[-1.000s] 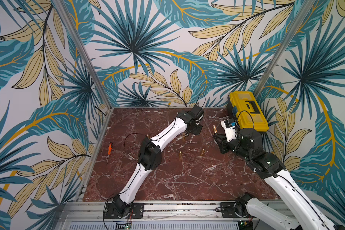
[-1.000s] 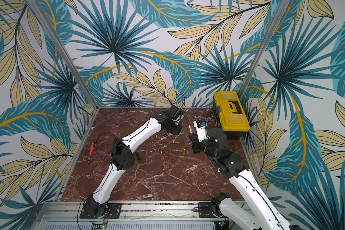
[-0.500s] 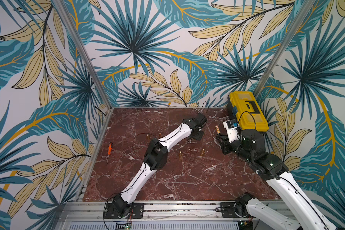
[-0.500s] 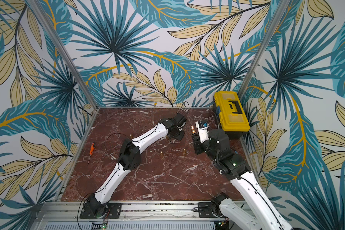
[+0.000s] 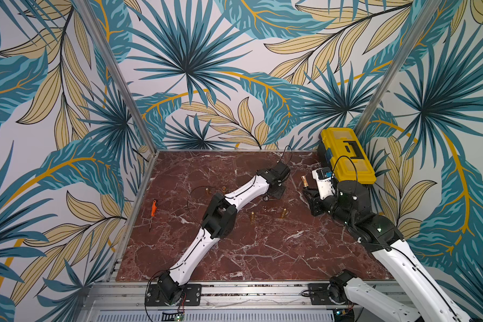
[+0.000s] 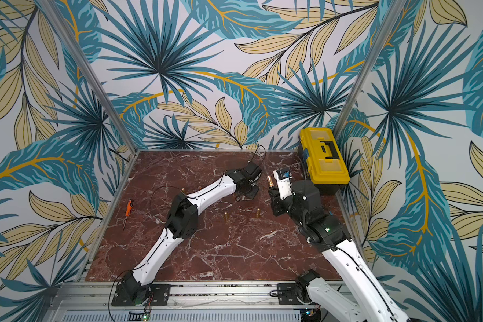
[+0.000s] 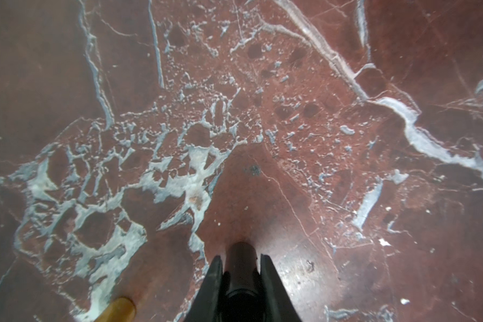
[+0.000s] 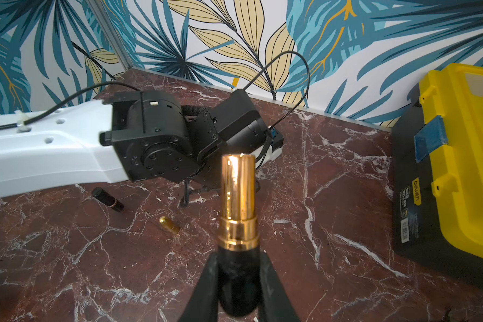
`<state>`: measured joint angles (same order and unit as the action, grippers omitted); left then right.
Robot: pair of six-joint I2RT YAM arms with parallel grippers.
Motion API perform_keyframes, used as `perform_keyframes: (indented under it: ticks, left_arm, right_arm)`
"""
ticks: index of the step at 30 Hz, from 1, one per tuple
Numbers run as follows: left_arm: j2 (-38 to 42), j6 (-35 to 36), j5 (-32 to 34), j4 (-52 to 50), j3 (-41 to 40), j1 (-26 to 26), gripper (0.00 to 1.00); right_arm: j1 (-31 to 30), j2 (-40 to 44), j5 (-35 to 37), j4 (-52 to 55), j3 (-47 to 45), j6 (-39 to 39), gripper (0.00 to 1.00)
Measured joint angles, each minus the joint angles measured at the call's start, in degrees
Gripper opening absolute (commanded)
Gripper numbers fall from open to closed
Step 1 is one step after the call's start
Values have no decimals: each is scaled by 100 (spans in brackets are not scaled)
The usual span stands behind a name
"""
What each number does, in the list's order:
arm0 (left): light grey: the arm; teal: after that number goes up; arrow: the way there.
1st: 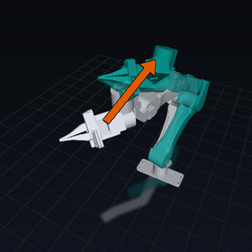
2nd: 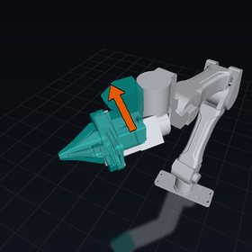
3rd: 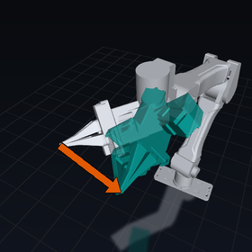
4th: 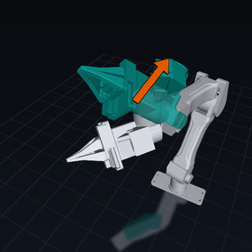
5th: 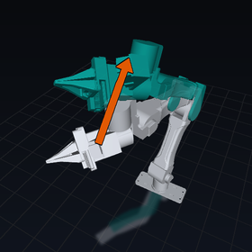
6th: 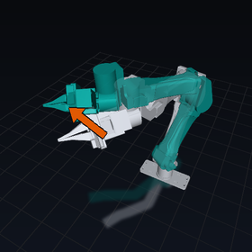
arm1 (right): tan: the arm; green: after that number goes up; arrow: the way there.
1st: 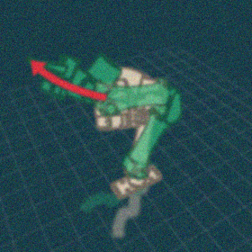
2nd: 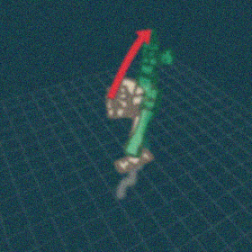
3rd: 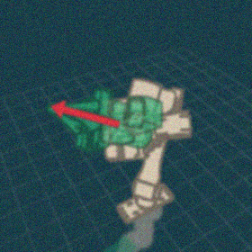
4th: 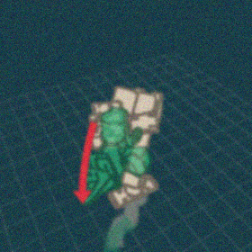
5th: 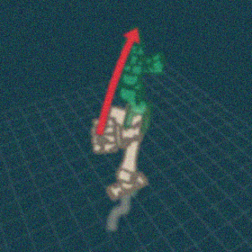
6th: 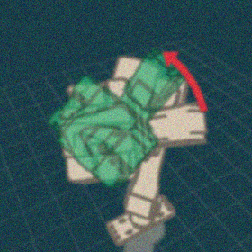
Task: Open the lipstick cap
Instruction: Place the cover at the center of the board.
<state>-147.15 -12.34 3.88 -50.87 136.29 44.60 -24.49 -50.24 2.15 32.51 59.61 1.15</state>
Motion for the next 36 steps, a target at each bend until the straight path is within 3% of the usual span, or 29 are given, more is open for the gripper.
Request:
perform_keyframes:
  ticks: [7,17,29,36]
  left_arm:
    - [13,2,83,352,-225,35,22]
    - [68,24,153,520,-612,74,47]
    - [295,-52,87,470,-754,79,53]
    - [1252,-297,-299,450,-780,-22,57]
  right_arm:
    - [0,-68,-2,2,0,-11,16]
    - [0,-68,-22,0,-2,-11,17]
    - [0,-61,-48,-4,-17,-9,17]
    - [0,-9,-94,-120,-118,-11,17]
